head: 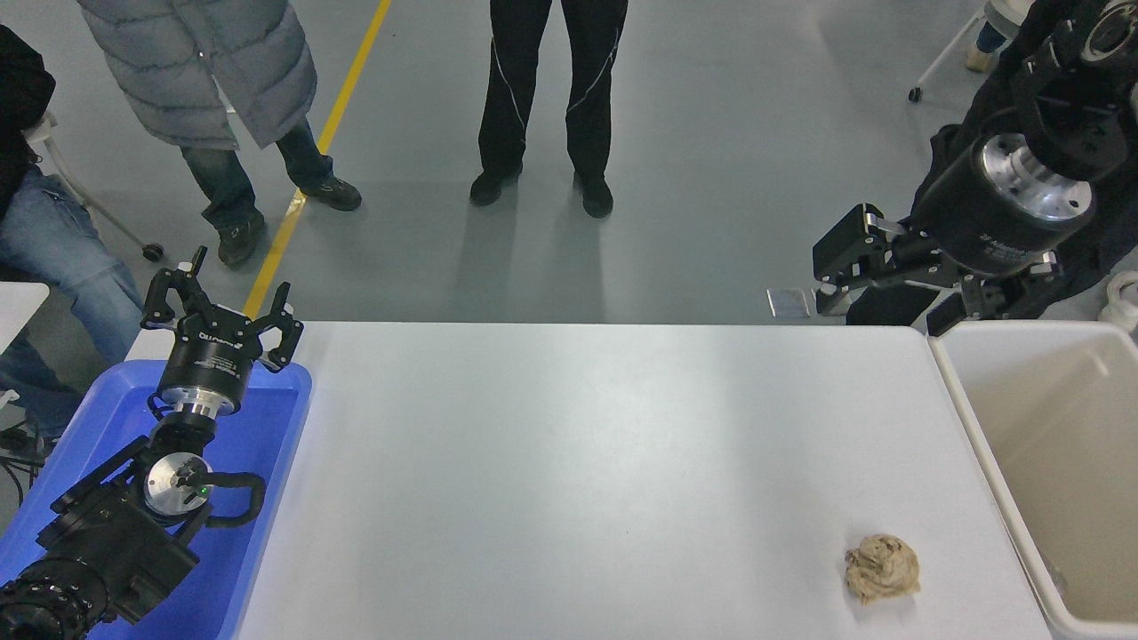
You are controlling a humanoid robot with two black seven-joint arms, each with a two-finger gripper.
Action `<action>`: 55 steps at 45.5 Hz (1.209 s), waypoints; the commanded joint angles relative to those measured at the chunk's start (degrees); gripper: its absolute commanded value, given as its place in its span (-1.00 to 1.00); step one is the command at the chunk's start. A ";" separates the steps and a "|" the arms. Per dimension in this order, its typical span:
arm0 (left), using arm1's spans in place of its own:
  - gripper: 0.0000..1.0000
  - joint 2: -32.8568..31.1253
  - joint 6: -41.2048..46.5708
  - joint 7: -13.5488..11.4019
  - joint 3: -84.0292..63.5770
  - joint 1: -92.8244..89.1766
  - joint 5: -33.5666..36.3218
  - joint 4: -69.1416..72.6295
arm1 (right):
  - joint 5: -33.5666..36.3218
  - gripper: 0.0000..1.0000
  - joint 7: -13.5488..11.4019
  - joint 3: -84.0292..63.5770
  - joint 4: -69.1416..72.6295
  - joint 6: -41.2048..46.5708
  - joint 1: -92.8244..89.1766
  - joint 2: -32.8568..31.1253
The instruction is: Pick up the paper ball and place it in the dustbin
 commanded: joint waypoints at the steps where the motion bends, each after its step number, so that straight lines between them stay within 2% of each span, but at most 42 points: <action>1: 0.96 -0.01 -0.01 -0.05 0.00 0.01 -0.13 -0.04 | -0.73 1.00 -0.17 0.41 -4.11 0.00 -15.63 0.37; 5: 0.96 -0.01 -0.01 -0.14 0.00 0.01 -0.13 0.04 | -1.43 1.00 -0.17 0.68 -4.47 0.00 -18.63 0.37; 10: 0.96 -0.09 -0.01 -0.14 -0.09 0.01 -0.13 -0.04 | -3.18 1.00 -0.09 0.59 -4.64 -8.77 -21.61 0.02; 19: 0.96 -0.09 -0.01 -0.14 -0.09 0.01 -0.13 0.04 | -12.06 1.00 -0.26 0.76 -4.90 -19.85 -28.64 0.02; 30: 0.96 -0.09 -0.01 -0.14 -0.09 0.01 -0.13 0.04 | -18.48 1.00 -0.44 5.86 -5.78 -22.41 -37.79 -0.07; 48: 0.96 -0.09 -0.01 -0.14 -0.09 0.01 -0.13 0.04 | -18.92 1.00 -0.35 10.52 -8.77 -31.55 -45.96 -0.25; 55: 0.96 -0.09 -0.01 -0.14 -0.09 0.01 -0.13 0.04 | -20.94 1.00 -0.35 11.57 -10.09 -32.43 -48.34 -0.16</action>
